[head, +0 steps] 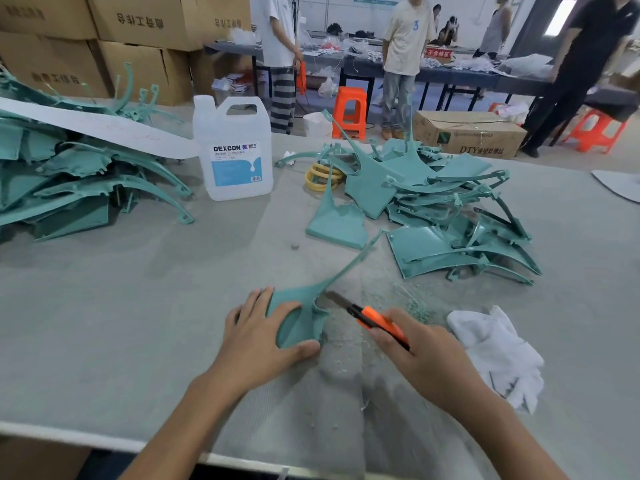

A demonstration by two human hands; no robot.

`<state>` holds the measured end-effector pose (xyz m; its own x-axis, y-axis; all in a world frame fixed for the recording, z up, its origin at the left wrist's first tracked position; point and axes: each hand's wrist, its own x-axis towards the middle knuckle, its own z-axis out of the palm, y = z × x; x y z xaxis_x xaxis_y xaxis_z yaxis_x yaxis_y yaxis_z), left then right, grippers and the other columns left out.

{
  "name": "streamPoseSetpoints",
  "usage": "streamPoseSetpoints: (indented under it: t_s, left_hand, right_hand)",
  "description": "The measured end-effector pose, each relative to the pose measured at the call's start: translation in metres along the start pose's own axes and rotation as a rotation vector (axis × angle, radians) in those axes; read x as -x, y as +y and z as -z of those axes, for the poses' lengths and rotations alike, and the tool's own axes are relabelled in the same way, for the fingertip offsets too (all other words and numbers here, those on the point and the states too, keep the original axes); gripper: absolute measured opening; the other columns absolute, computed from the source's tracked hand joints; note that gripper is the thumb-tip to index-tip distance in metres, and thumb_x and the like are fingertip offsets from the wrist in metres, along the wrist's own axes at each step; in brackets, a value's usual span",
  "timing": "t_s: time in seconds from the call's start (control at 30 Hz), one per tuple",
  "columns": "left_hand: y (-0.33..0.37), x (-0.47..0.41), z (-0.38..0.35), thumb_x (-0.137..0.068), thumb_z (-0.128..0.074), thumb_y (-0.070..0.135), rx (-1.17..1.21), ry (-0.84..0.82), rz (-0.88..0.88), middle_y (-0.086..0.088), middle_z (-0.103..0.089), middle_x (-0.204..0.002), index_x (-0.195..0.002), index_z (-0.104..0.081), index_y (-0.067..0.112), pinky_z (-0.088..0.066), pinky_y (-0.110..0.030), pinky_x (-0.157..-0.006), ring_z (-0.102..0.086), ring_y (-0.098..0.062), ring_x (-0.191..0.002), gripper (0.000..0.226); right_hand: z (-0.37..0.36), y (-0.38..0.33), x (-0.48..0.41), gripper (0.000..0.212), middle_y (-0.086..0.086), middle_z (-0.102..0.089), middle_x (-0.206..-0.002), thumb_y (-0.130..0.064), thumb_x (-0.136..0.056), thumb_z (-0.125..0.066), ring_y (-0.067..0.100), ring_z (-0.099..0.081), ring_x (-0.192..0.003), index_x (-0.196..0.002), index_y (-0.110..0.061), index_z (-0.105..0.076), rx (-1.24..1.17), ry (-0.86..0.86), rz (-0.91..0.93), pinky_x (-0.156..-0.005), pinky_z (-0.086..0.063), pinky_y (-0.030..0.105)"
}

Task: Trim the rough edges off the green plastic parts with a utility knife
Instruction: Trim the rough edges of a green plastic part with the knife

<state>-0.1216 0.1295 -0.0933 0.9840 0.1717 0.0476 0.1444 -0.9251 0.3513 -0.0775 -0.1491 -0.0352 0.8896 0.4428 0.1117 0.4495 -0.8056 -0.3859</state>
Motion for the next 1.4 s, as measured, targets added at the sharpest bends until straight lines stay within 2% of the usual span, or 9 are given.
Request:
streamPoseSetpoints:
  t_s: [0.13, 0.43, 0.53, 0.6, 0.73, 0.9, 1.03, 1.23, 1.4]
  left_hand:
    - [0.000, 0.001, -0.004, -0.058, -0.016, 0.105, -0.028, 0.061, 0.002, 0.009, -0.018, -0.164, -0.154, -0.028, 0.033, -0.011, -0.036, -0.117, -0.004, -0.009, -0.152, 0.121]
    - [-0.001, 0.000, -0.006, -0.060, -0.019, 0.105, -0.030, 0.058, 0.003, 0.010, -0.015, -0.165, -0.156, -0.023, 0.031, -0.011, -0.036, -0.118, -0.002, -0.009, -0.152, 0.121]
    - [-0.001, 0.000, -0.005, -0.059, -0.015, 0.105, -0.040, 0.027, 0.008, 0.009, -0.011, -0.166, -0.158, -0.020, 0.030, -0.009, -0.036, -0.120, 0.001, -0.009, -0.153, 0.124]
    - [0.000, 0.001, -0.004, -0.060, -0.016, 0.105, -0.044, 0.034, 0.008, 0.009, -0.012, -0.166, -0.158, -0.021, 0.030, -0.010, -0.036, -0.120, 0.001, -0.009, -0.153, 0.123]
    - [0.001, 0.001, -0.004, -0.062, -0.022, 0.102, -0.027, 0.031, 0.007, 0.009, -0.013, -0.166, -0.157, -0.023, 0.029, -0.008, -0.036, -0.119, 0.000, -0.009, -0.153, 0.120]
    - [0.001, 0.002, -0.003, -0.062, -0.019, 0.102, -0.050, 0.023, 0.013, 0.008, -0.011, -0.167, -0.158, -0.021, 0.029, -0.006, -0.035, -0.119, 0.002, -0.010, -0.153, 0.120]
    - [0.001, 0.001, -0.003, -0.061, -0.017, 0.101, -0.061, 0.001, 0.016, 0.009, -0.008, -0.167, -0.159, -0.018, 0.029, -0.004, -0.034, -0.119, 0.004, -0.009, -0.153, 0.121]
    - [0.000, 0.001, -0.003, -0.062, -0.016, 0.102, -0.070, -0.015, 0.008, 0.008, -0.007, -0.168, -0.159, -0.017, 0.029, -0.004, -0.035, -0.119, 0.005, -0.010, -0.153, 0.122]
    - [0.000, 0.000, -0.004, -0.061, -0.013, 0.104, -0.064, -0.027, 0.010, 0.008, -0.006, -0.168, -0.160, -0.016, 0.029, -0.004, -0.036, -0.120, 0.006, -0.011, -0.154, 0.124]
  right_hand:
    - [-0.004, 0.000, 0.005, 0.040, -0.009, -0.051, -0.060, -0.071, -0.095, -0.028, 0.011, -0.049, -0.055, -0.099, -0.034, -0.043, 0.159, -0.029, 0.086, -0.048, -0.029, 0.025]
    - [-0.013, -0.006, -0.002, 0.034, -0.005, -0.058, -0.070, -0.065, -0.099, -0.033, 0.024, -0.063, -0.071, -0.102, -0.032, -0.042, 0.186, -0.105, 0.097, -0.054, -0.033, 0.037]
    - [-0.011, 0.000, -0.009, 0.037, -0.006, -0.059, -0.073, -0.066, -0.100, -0.030, 0.024, -0.065, -0.072, -0.106, -0.032, -0.044, 0.238, -0.039, 0.074, -0.057, -0.042, 0.036]
    - [-0.015, -0.002, -0.008, 0.035, -0.008, -0.055, -0.069, -0.066, -0.099, -0.031, 0.023, -0.063, -0.069, -0.103, -0.033, -0.042, 0.193, -0.070, 0.103, -0.059, -0.047, 0.037]
    - [-0.014, -0.001, -0.010, 0.034, -0.007, -0.054, -0.069, -0.064, -0.099, -0.035, 0.026, -0.065, -0.074, -0.103, -0.031, -0.042, 0.200, -0.074, 0.104, -0.059, -0.043, 0.037]
    - [-0.013, -0.002, -0.009, 0.032, -0.010, -0.046, -0.061, -0.066, -0.098, -0.033, 0.023, -0.062, -0.069, -0.099, -0.035, -0.039, 0.193, -0.107, 0.137, -0.057, -0.040, 0.037]
    - [-0.013, 0.002, -0.013, 0.036, -0.008, -0.057, -0.070, -0.065, -0.099, -0.030, 0.022, -0.064, -0.071, -0.103, -0.032, -0.044, 0.235, -0.051, 0.101, -0.057, -0.042, 0.035]
    - [-0.012, 0.007, -0.015, 0.037, -0.009, -0.056, -0.069, -0.065, -0.099, -0.031, 0.019, -0.063, -0.068, -0.106, -0.033, -0.046, 0.232, -0.072, 0.105, -0.061, -0.049, 0.034]
    - [-0.013, 0.008, -0.013, 0.038, -0.009, -0.055, -0.068, -0.067, -0.096, -0.031, 0.019, -0.062, -0.068, -0.105, -0.034, -0.046, 0.228, -0.058, 0.104, -0.057, -0.043, 0.034]
